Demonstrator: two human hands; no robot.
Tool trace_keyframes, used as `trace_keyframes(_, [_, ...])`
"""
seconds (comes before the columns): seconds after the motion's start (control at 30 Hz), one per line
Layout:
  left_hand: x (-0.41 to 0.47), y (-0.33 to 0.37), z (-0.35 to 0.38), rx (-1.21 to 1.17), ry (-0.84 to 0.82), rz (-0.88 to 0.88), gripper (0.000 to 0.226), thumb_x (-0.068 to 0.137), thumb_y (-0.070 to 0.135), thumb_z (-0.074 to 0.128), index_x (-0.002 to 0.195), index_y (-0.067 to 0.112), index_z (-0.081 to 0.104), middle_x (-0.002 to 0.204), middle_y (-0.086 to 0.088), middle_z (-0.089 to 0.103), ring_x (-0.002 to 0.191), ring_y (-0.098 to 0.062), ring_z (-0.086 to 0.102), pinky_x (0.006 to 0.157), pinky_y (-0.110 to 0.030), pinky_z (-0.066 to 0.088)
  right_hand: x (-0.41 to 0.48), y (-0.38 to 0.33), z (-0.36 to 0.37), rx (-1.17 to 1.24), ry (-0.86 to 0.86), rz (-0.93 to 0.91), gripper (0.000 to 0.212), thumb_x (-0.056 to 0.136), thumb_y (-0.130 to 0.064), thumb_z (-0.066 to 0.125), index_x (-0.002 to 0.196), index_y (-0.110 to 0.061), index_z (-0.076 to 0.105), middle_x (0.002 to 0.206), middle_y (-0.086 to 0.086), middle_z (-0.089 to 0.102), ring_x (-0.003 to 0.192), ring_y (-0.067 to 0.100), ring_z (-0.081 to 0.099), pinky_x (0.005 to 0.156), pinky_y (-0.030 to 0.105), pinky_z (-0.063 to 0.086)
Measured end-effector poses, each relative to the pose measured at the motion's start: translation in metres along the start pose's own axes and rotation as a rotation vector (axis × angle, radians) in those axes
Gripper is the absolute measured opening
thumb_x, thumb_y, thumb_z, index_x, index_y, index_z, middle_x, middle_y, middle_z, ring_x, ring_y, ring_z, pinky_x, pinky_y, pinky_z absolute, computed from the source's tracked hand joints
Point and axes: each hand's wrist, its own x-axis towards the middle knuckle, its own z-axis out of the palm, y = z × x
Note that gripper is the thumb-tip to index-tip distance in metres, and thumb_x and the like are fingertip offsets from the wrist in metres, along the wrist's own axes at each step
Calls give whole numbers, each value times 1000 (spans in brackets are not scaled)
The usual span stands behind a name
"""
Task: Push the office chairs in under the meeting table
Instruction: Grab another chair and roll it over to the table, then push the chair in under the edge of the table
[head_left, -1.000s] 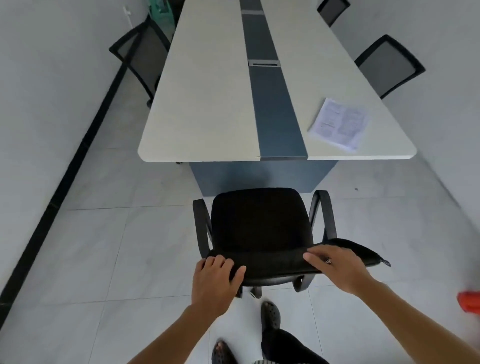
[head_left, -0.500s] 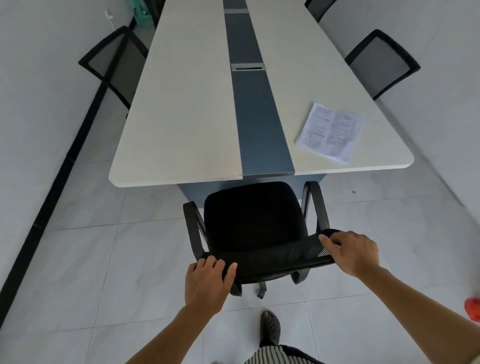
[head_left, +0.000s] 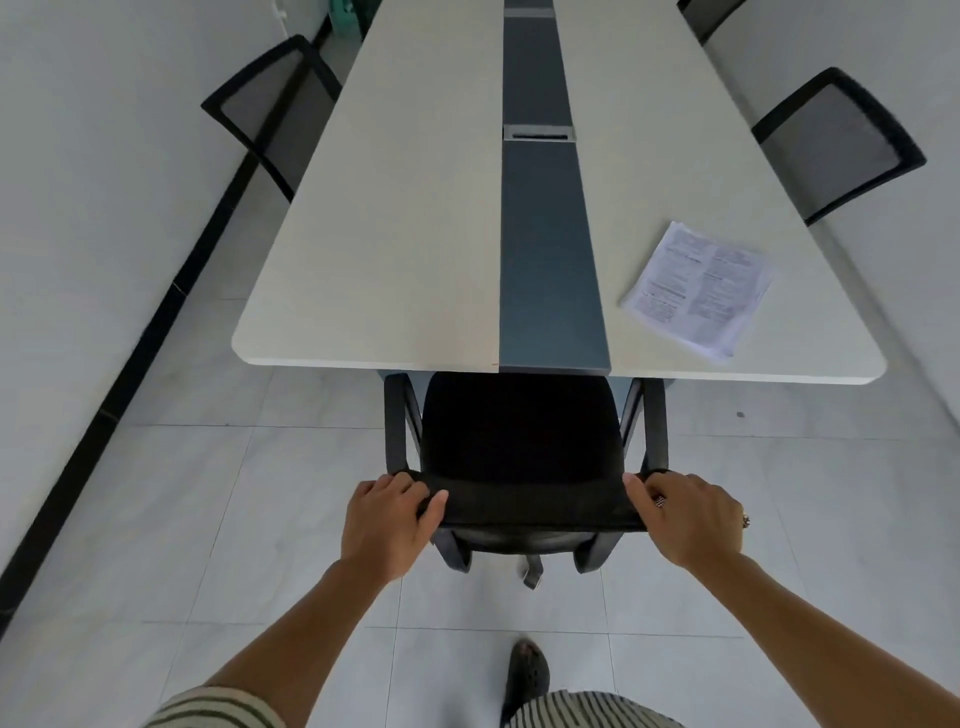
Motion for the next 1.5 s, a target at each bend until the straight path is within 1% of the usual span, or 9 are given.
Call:
trace_keyframes(0.23, [-13, 2, -1, -89, -80, -45, 63, 87, 57, 12, 91, 23, 65, 88, 4, 67, 81, -14, 57, 82, -27, 45, 5, 4, 5, -65, -50, -8, 45, 94, -52, 35, 81, -24, 68, 66, -5, 60, 58, 14, 52, 49, 19, 28])
trace_keyframes(0.37, [-29, -24, -16, -269, -85, -127, 40, 94, 46, 35, 108, 18, 60, 107, 1, 61, 97, -14, 54, 90, -26, 43, 6, -24, 5, 153, -194, -40, 28, 93, -39, 47, 88, -22, 68, 71, -6, 66, 65, 13, 60, 59, 25, 47])
trace_keyframes(0.5, [-70, -79, -48, -498, -91, -269, 28, 92, 40, 49, 110, 23, 60, 105, 15, 60, 95, -4, 58, 88, -22, 46, -14, -119, -4, 490, -268, -212, 13, 91, -35, 56, 95, -27, 66, 82, -12, 70, 77, 3, 65, 72, 20, 51])
trace_keyframes(0.57, [-102, -118, -67, -664, -88, -367, 18, 89, 37, 56, 100, 26, 64, 90, 14, 67, 81, -1, 62, 77, -21, 52, -32, -179, -6, 638, -290, -262, 12, 90, -32, 59, 97, -26, 68, 84, -11, 71, 80, 3, 66, 76, 20, 52])
trace_keyframes(0.7, [-185, -210, -97, -856, -17, -589, 6, 87, 26, 62, 87, 27, 67, 77, 5, 72, 76, 0, 64, 65, -9, 47, -71, -288, 5, 846, -439, -239, 8, 90, -24, 60, 90, -25, 69, 78, -7, 73, 74, 8, 69, 73, 20, 53])
trace_keyframes(0.83, [-270, -301, -120, -1049, 112, -921, 11, 87, 10, 62, 84, 17, 70, 75, -7, 74, 77, -25, 68, 67, -29, 49, -104, -369, 26, 907, -546, -225, 12, 89, -20, 62, 83, -29, 67, 78, -2, 74, 76, 13, 70, 71, 29, 55])
trace_keyframes(0.97, [-324, -367, -140, -1093, 228, -1115, 12, 89, 7, 58, 87, 9, 69, 76, -10, 75, 79, -30, 69, 68, -37, 50, -116, -427, 30, 975, -609, -177, 9, 88, -16, 62, 87, -19, 71, 77, -3, 76, 73, 12, 71, 68, 29, 51])
trace_keyframes(1.17, [-312, -429, -150, -1151, 292, -1146, 13, 89, 8, 57, 88, 10, 69, 77, -9, 75, 79, -29, 71, 69, -39, 53, -90, -496, 30, 1019, -621, -126, 11, 88, -9, 62, 88, -13, 72, 81, 4, 77, 74, 21, 73, 74, 42, 54])
trace_keyframes(1.5, [-164, -574, -199, -1121, 351, -1041, 12, 88, 8, 59, 90, 12, 69, 80, -8, 76, 75, -22, 71, 69, -36, 52, 40, -656, 30, 1074, -566, -139, 12, 88, -8, 61, 90, -13, 72, 81, 0, 77, 74, 15, 73, 72, 34, 53])
